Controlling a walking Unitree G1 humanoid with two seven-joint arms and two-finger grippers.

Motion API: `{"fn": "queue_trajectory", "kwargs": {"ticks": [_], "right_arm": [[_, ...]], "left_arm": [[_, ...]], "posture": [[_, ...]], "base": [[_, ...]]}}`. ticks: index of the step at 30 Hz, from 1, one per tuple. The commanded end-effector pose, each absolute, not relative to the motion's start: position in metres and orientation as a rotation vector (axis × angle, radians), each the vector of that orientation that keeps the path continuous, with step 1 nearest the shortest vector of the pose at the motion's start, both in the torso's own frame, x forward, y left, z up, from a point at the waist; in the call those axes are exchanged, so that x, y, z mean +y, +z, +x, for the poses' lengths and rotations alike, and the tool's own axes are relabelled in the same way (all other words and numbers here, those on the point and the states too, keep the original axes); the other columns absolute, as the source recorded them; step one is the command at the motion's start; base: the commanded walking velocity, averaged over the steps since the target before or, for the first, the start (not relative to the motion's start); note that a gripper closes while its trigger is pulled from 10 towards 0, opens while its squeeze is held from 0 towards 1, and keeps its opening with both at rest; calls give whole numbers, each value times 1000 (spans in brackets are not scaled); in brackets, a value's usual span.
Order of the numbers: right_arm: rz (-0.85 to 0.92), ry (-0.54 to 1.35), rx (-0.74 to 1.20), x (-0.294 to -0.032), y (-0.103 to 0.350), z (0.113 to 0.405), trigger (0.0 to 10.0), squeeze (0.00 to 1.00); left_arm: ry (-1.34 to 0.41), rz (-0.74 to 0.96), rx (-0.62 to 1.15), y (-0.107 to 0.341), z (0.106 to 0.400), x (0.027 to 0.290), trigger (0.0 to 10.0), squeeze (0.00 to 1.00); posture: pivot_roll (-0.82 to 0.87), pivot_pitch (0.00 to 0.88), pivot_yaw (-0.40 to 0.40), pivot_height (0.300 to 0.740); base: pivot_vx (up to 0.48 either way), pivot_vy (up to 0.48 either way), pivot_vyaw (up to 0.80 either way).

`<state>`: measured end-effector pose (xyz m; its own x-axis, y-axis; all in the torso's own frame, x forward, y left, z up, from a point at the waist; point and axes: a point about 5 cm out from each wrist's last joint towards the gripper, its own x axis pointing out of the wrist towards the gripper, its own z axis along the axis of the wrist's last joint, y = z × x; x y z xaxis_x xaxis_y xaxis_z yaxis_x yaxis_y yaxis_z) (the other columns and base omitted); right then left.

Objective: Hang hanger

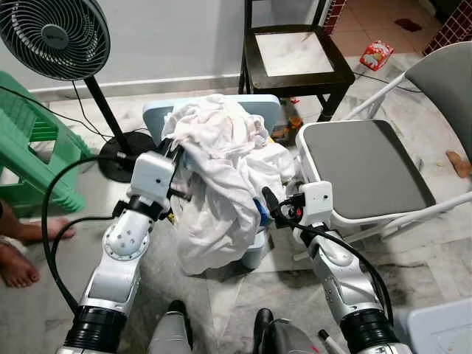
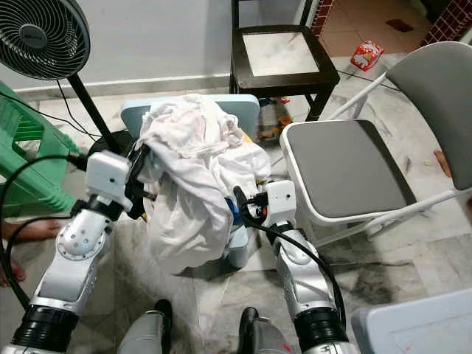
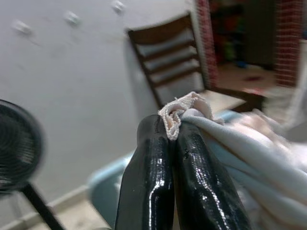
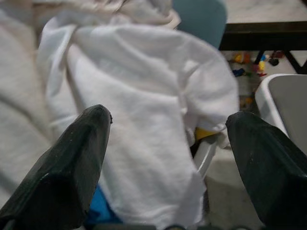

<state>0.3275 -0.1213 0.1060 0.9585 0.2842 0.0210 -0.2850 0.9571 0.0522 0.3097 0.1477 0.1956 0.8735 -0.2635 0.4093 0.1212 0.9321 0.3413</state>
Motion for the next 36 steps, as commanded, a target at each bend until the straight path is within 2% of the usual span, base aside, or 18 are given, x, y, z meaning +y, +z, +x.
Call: {"fn": "queue_trajectory", "kwargs": {"ticks": [1,8,13,16,20,21,22,23,25,27,28,29,30,31,32,33,36], "right_arm": [[88,230,-44,-132,110,328,10000,0],[130,112,-96,-150,119,328,10000,0],[180,57,-98,-163,122,319,10000,0],[177,39,-87,-168,120,314,10000,0],[186,23,-80,-172,118,310,10000,0],[184,23,-83,-172,119,310,10000,0],[183,23,-84,-171,120,310,10000,0],[183,21,-85,-170,121,309,10000,0],[188,11,-92,-168,123,309,10000,0],[195,8,-95,-167,124,309,10000,0],[200,7,-96,-167,125,309,10000,0],[204,9,-96,-166,125,309,10000,0],[205,10,-95,-165,125,309,10000,0],[209,10,-93,-165,124,310,10000,0],[211,10,-91,-164,124,310,10000,0],[239,3,-85,-164,124,312,10000,0],[238,9,-89,-162,127,313,10000,0]], "left_arm": [[-109,332,-491,202,307,157,0,0],[3,331,-361,179,302,177,0,0],[-48,325,-313,167,294,168,0,0],[-14,264,-190,145,294,167,0,0],[-22,268,-124,134,291,160,0,0],[-30,267,-111,132,291,159,1255,0],[-34,273,-103,131,290,158,1255,0],[-58,273,-88,128,289,157,510,0],[-88,273,-61,121,286,157,275,0],[-92,280,-54,118,287,158,510,0],[-90,279,-49,117,287,158,824,0],[-90,273,-41,115,288,158,2039,0],[-84,267,-31,113,289,159,3804,0],[-73,257,-20,111,290,160,4980,0],[-66,251,-13,109,291,161,4980,0],[-56,236,3,106,292,161,10000,0],[-61,225,5,105,294,158,10000,0]], "posture": [[256,254,-23,740],[222,229,-16,740],[213,220,-39,740],[202,229,-39,740],[192,233,-30,740],[186,232,-23,740],[186,232,-23,740],[181,230,-19,740],[176,207,-12,740],[179,193,-14,740],[179,193,-14,740],[182,177,-16,740],[181,171,-16,740],[180,162,-18,740],[180,160,-20,740],[178,154,-20,740],[168,150,-14,740]], "base": [[0,0,0],[0,0,0],[0,0,0],[0,0,-594],[0,0,-622],[0,0,0],[0,0,0],[0,0,0],[0,0,0],[0,0,0],[0,0,0],[0,0,0],[0,0,0],[0,0,0],[0,0,0],[0,0,0],[0,0,0]]}}
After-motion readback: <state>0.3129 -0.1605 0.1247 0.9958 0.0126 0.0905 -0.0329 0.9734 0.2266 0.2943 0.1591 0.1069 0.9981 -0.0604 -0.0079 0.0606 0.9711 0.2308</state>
